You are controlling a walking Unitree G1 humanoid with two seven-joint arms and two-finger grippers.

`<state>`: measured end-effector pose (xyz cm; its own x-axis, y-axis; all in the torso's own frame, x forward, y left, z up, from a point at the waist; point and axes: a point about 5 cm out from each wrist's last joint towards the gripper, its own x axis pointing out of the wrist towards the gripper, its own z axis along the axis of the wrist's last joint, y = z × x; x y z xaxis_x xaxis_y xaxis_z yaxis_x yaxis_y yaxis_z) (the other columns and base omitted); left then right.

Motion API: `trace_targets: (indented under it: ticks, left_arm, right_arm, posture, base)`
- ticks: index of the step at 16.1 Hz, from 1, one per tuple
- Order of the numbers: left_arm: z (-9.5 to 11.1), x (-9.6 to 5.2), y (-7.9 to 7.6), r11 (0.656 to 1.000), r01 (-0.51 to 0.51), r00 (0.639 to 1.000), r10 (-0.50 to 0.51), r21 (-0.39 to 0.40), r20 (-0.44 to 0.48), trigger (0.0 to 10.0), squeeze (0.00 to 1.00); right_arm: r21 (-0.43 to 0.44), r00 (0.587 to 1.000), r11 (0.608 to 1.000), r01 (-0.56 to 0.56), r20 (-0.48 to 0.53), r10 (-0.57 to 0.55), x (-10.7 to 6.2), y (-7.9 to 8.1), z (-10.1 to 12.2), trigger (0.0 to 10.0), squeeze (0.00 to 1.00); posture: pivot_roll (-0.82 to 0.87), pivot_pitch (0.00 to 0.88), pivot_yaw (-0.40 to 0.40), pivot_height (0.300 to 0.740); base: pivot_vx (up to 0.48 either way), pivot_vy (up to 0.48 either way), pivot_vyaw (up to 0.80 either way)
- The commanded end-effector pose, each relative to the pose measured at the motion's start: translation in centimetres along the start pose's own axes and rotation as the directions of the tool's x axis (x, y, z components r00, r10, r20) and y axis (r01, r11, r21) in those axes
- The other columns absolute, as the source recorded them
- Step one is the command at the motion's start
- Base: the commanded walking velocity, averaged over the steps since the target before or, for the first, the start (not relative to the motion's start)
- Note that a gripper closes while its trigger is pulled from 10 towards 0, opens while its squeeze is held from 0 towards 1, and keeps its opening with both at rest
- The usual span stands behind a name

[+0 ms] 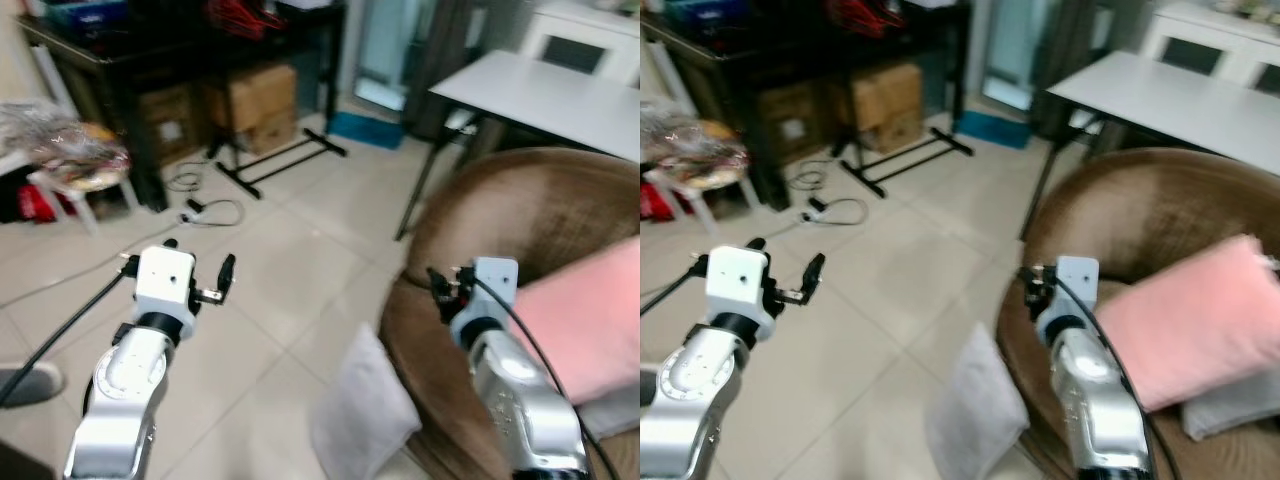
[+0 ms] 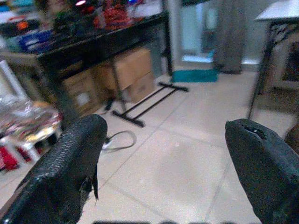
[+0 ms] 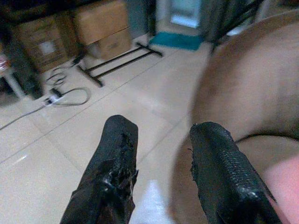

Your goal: Move the pillow to the sofa from floor

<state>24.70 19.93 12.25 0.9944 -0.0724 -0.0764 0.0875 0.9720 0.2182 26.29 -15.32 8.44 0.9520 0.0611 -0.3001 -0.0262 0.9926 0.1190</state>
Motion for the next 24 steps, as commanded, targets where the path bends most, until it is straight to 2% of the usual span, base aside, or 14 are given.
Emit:
trace_targets:
  ticks: [1,6,10,24]
  left_arm:
    - [0.2,0.2,-0.3,1.0,0.01,1.0,-0.01,-0.001,0.011,10.0,0.0]
    - [0.1,0.3,-0.3,1.0,0.009,1.0,-0.009,0.008,0.007,10.0,0.0]
    - [0.0,0.4,-0.4,1.0,-0.002,1.0,0.001,0.026,0.004,10.0,0.0]
    - [0.2,0.5,-0.6,0.999,-0.009,0.999,0.008,0.042,0.036,10.0,0.0]
  right_arm:
    - [-0.018,1.0,1.0,0.022,0.015,-0.022,0.0,-0.5,0.3,10.0,0.0]
    - [-0.022,0.999,0.999,0.045,0.025,-0.045,0.1,-0.9,0.4,10.0,0.0]
    - [-0.028,0.998,0.997,0.068,0.011,-0.068,0.2,-1.4,0.3,10.0,0.0]
    - [-0.012,0.998,0.998,0.064,0.01,-0.063,0.3,-1.3,0.3,10.0,0.0]
  posture:
    - [0.02,0.0,-0.047,0.74]
    - [0.02,0.0,-0.052,0.74]
    - [0.01,0.0,-0.055,0.736]
    - [0.01,0.0,-0.054,0.586]
  base:
    - [0.356,0.0,0.0]
    - [0.349,0.0,0.0]
    - [0.0,0.0,0.0]
    - [0.0,0.0,0.0]
